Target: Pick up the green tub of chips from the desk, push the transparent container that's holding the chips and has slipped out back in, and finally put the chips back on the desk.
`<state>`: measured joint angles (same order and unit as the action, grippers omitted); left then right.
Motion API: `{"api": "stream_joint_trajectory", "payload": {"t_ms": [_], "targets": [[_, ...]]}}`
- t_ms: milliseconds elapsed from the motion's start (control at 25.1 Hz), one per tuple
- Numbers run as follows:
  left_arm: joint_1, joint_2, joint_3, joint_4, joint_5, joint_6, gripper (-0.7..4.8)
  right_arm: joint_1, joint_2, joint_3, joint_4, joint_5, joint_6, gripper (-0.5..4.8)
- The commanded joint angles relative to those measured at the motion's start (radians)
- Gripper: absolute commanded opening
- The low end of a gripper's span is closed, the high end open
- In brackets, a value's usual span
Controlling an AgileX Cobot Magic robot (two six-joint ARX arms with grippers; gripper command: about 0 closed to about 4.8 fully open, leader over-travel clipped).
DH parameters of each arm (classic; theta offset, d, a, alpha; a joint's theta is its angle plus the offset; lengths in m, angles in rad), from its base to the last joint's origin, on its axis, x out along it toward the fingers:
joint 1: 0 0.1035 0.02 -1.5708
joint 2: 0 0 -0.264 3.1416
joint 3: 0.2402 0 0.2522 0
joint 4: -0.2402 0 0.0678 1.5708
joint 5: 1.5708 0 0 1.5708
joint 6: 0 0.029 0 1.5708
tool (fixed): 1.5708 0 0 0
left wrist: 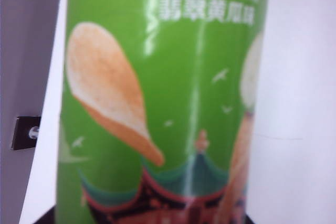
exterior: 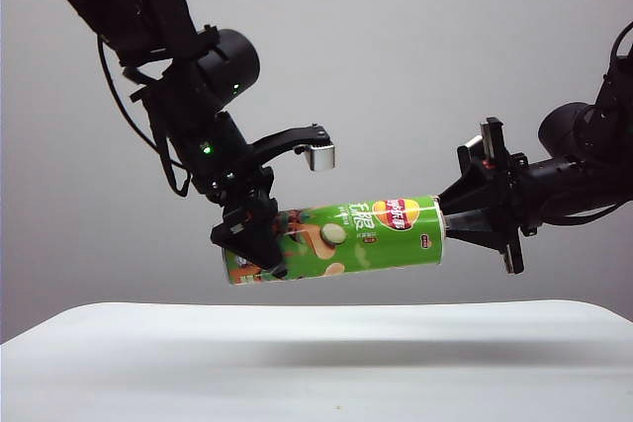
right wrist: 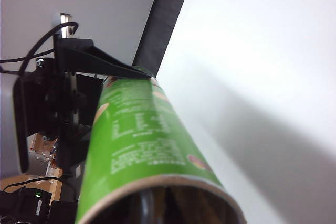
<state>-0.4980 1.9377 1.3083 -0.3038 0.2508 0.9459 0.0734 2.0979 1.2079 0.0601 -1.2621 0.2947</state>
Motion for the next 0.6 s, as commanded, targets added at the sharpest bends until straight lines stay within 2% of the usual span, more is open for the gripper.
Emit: {"api": "stream_joint_trajectory", "payload": {"t_ms": [40,120,159,199,239,319,598], "targets": [[-0.013,-0.014,0.017,0.135,0.092,-0.066,2.85,0.016,0.000,0.000,-0.003,-0.029,-0.006,-0.07],[-0.013,-0.014,0.017,0.132,0.086,-0.064,2.85,0.013,0.000,0.000,0.003,-0.026,-0.006,0.15],[-0.013,-0.014,0.017,0.126,0.084,-0.063,2.85,0.010,0.000,0.000,0.011,-0.024,-0.006,0.63],[-0.013,-0.014,0.017,0.120,0.083,-0.063,2.85,0.005,-0.001,0.002,0.014,-0.023,-0.001,1.44],[-0.013,-0.014,0.017,0.116,0.082,-0.063,2.85,0.002,0.000,0.004,0.014,-0.019,0.005,2.01],[-0.012,-0.014,0.017,0.109,0.082,-0.063,2.85,-0.011,-0.001,0.006,0.027,-0.018,0.028,2.87],[-0.010,-0.012,0.016,0.069,0.036,-0.044,2.85,-0.092,-0.007,0.014,0.025,-0.062,0.028,2.88]]}}
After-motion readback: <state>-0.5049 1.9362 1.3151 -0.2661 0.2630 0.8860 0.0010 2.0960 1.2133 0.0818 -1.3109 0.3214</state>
